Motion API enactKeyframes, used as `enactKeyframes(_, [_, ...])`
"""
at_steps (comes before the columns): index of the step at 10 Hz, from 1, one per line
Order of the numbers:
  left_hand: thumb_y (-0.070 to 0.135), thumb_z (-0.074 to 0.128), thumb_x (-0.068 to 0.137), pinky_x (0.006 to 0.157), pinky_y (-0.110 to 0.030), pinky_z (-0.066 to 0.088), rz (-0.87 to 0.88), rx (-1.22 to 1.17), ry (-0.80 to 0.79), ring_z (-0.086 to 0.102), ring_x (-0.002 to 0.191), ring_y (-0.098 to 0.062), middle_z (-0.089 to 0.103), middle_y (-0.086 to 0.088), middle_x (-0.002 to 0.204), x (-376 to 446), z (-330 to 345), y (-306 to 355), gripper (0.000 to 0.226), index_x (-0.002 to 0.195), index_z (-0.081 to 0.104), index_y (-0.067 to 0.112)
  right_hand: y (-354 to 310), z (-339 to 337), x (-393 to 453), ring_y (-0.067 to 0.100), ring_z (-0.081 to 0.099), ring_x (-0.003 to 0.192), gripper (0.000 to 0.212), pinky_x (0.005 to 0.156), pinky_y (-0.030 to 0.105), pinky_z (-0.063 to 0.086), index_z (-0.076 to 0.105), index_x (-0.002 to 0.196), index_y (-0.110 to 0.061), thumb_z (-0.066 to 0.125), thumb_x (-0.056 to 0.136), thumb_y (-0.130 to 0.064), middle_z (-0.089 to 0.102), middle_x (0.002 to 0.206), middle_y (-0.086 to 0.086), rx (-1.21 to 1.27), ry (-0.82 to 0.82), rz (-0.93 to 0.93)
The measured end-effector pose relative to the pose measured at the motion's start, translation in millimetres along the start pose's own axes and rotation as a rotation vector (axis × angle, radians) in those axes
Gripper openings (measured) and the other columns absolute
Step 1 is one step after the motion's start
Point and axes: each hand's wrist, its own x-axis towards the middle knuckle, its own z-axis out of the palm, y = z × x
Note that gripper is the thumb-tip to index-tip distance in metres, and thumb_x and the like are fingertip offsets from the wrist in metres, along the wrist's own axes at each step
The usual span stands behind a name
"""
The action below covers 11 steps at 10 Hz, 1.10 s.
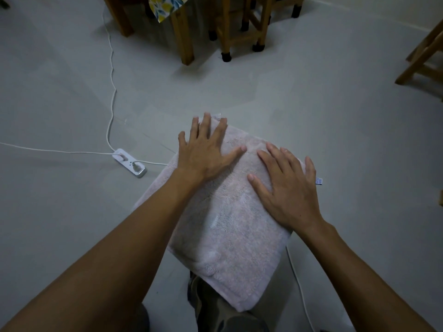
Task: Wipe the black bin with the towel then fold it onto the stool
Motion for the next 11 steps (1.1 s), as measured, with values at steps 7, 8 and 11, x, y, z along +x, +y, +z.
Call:
enactKeyframes(7, [0.075,0.023,0.095,0.122,-0.062,-0.003,-0.047,0.037,0.106,-0.009,0.158,-0.022,-0.005,0.001,0.172,-142.1,30.5,8.1,0.072,0.16,0.012,0.045,-45.5,14.7,-51.9,0.022,0.011,0.159,0.057,0.126,0.055,0.012,0.03,0.16,-0.027,0.027,0.106,-0.044,0.02,0.171,-0.001,-0.051,0.015,-0.022])
enactKeyframes(8, [0.074,0.024,0.096,0.122,-0.062,-0.002,-0.045,0.039,0.108,-0.008,0.158,-0.023,-0.005,0.0,0.172,-142.4,29.8,7.5,0.072,0.16,0.013,0.045,-46.2,14.3,-52.6,0.023,0.012,0.159,0.057,0.125,0.056,0.012,0.03,0.16,-0.027,0.029,0.105,-0.044,0.02,0.171,0.0,-0.06,0.009,-0.022])
enactKeyframes(11, [0.067,0.023,0.101,0.12,-0.06,0.009,-0.105,0.076,-0.063,0.002,0.158,-0.028,0.003,-0.005,0.172,-215.7,3.4,19.5,0.068,0.161,0.016,0.035,-79.2,-19.6,-63.5,0.038,0.005,0.158,0.057,0.124,0.059,0.01,0.018,0.162,-0.02,0.025,0.109,-0.039,0.007,0.172,0.011,-0.068,-0.291,0.02])
